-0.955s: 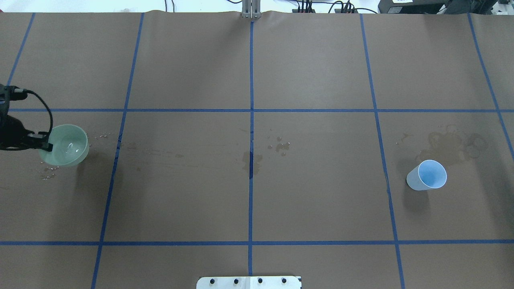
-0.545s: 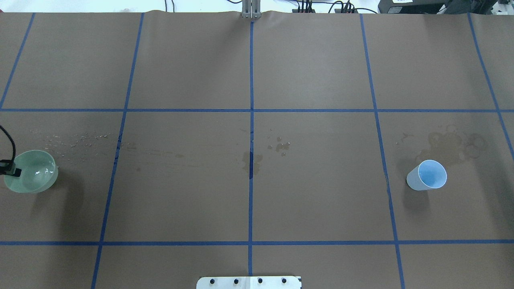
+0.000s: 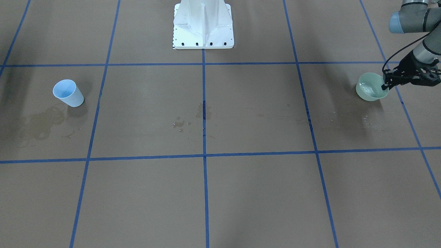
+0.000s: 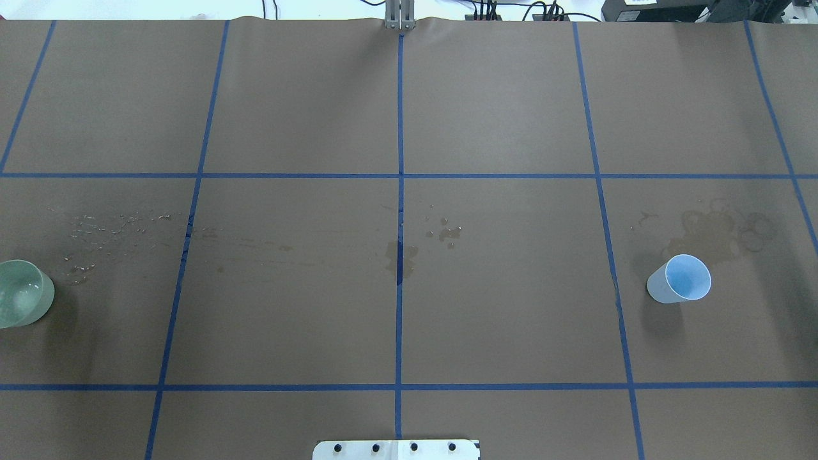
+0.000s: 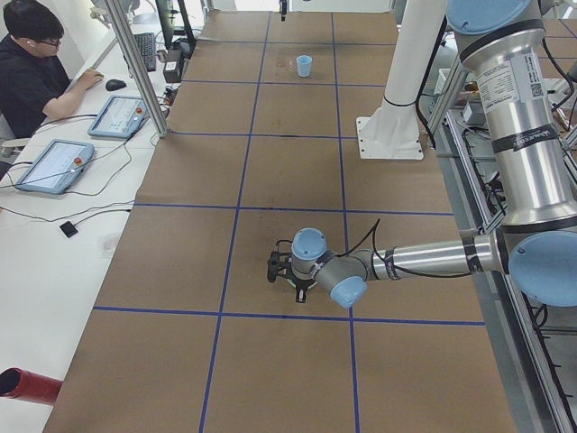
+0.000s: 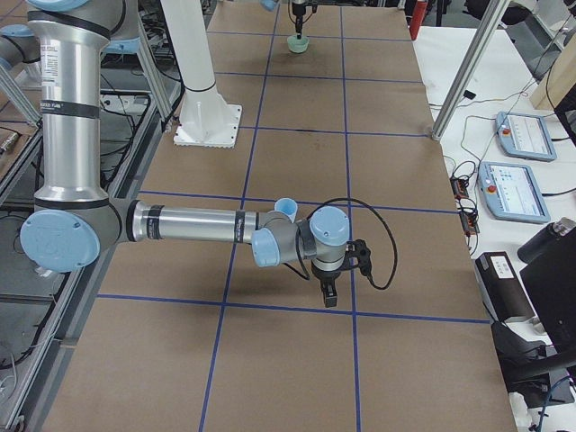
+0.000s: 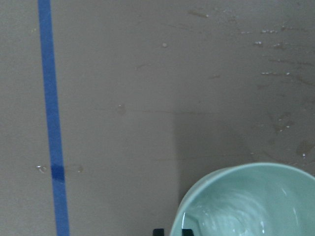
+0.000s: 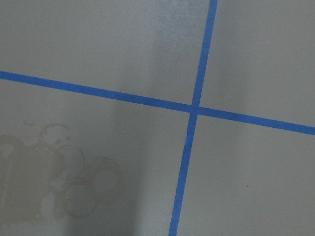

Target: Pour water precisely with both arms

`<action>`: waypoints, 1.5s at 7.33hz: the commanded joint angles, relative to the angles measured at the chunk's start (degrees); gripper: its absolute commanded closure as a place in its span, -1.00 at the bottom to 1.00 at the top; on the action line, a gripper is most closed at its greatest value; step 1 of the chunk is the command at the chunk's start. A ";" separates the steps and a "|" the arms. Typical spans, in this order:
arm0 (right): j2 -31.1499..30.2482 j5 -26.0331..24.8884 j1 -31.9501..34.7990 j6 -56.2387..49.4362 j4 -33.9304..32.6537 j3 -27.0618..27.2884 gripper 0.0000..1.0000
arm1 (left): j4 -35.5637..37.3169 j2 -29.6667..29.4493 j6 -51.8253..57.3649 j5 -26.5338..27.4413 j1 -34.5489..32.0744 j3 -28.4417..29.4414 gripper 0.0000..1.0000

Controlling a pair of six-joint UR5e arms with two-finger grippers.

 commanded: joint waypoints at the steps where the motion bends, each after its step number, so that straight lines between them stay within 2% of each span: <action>1: -0.09 -1.06 0.00 0.19 0.01 0.25 -0.98 | 0.61 -1.03 0.77 -2.99 -3.39 -0.29 -1.00; 3: -0.09 -1.86 0.00 -0.07 0.01 0.42 -0.99 | 8.22 -5.85 0.95 -10.64 -10.08 -2.04 -1.00; 5: -0.88 -2.04 0.09 -0.07 0.01 1.21 -0.99 | 17.35 -9.81 2.86 -10.49 -9.93 -5.99 -1.00; 6: -0.97 -2.21 0.44 -0.07 0.01 1.22 -0.98 | 23.32 -10.96 9.15 -9.97 -11.75 -7.40 -1.00; 8: -0.80 -1.86 0.53 0.19 -0.68 1.13 -0.98 | 39.65 -17.45 25.20 -8.13 -18.94 -7.24 -1.00; 9: -0.71 -1.43 1.31 0.28 -0.95 1.30 -0.98 | 44.08 -19.22 33.65 -5.42 -21.94 -5.94 -1.00; 10: -0.36 -0.90 1.84 0.28 -2.34 1.74 -0.98 | 45.51 -20.28 38.08 -5.65 -25.71 -3.40 -1.00; 11: 0.17 -0.03 2.02 0.19 -9.32 5.14 -0.98 | 44.83 -19.42 42.30 -6.09 -27.14 -2.24 -1.00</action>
